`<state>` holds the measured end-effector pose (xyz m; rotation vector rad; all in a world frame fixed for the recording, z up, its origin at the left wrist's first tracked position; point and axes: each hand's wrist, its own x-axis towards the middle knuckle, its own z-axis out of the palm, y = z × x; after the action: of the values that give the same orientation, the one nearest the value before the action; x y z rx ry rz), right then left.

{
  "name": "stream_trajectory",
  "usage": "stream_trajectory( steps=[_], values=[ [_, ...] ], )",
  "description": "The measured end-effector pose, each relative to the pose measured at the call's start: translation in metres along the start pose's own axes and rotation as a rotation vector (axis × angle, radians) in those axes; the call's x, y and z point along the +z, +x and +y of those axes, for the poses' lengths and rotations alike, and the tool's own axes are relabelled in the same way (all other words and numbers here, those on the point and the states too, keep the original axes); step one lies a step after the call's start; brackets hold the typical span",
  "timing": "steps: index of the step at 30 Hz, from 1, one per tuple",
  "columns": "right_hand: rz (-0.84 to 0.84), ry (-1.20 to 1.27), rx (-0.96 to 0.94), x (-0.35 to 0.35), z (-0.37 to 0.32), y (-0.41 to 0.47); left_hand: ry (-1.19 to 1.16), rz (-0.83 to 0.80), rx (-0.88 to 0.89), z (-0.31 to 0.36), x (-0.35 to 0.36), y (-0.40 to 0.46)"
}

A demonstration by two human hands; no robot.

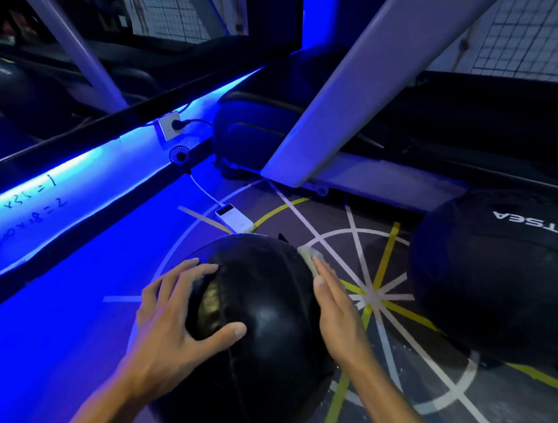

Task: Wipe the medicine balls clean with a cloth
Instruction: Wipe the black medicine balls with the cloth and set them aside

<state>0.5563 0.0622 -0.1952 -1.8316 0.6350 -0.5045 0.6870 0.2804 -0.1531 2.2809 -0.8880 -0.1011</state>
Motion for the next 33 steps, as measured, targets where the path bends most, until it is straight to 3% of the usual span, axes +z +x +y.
stream_trajectory(
  steps=[2,6,7,9,12,13,15,17,19,20,24,25,27,30,31,33],
  values=[
    [0.018,-0.092,-0.117,0.008,-0.007,-0.013,-0.002,0.005,0.002,0.0,0.0,-0.001],
    [-0.1,-0.387,-0.752,0.025,-0.006,-0.064,0.007,0.016,0.012,-0.004,0.001,-0.009],
    [-0.158,-0.433,-0.825,0.02,-0.004,-0.061,0.013,0.03,0.026,-0.006,0.001,-0.011],
    [-0.132,-0.4,-0.685,0.003,0.001,-0.04,0.007,0.04,0.033,-0.004,0.003,-0.019],
    [0.011,-0.197,-0.046,-0.017,0.001,0.01,0.018,0.051,0.046,0.001,0.007,-0.032],
    [0.016,-0.155,0.06,-0.018,-0.002,0.013,0.021,0.06,0.066,0.003,0.008,-0.035],
    [-0.002,-0.152,-0.044,-0.007,-0.023,0.001,-0.02,0.08,0.087,0.006,0.005,-0.035],
    [-0.138,-0.181,-0.362,0.008,-0.046,-0.023,-0.072,0.089,0.074,0.008,-0.001,-0.029],
    [-0.253,-0.228,-0.564,0.008,-0.048,-0.026,-0.096,0.055,0.097,0.01,-0.008,-0.022],
    [-0.229,-0.238,-0.553,-0.001,-0.042,-0.015,-0.093,0.037,0.113,0.011,-0.011,-0.019],
    [-0.078,-0.302,0.038,-0.034,-0.004,0.021,-0.083,-0.044,0.201,0.015,-0.02,-0.015],
    [-0.071,-0.269,0.087,-0.033,-0.005,0.015,-0.105,-0.06,0.207,0.016,-0.02,-0.018],
    [-0.101,-0.201,-0.124,-0.016,-0.027,0.006,-0.137,-0.06,0.193,0.018,-0.02,-0.022],
    [-0.326,-0.216,-0.486,0.013,-0.07,-0.003,-0.148,-0.085,0.206,0.019,-0.022,-0.031],
    [-0.364,-0.237,-0.522,0.017,-0.074,-0.001,-0.168,-0.101,0.213,0.018,-0.026,-0.032],
    [-0.274,-0.242,-0.472,0.013,-0.066,0.01,-0.226,-0.111,0.186,0.014,-0.034,-0.032]
  ],
)
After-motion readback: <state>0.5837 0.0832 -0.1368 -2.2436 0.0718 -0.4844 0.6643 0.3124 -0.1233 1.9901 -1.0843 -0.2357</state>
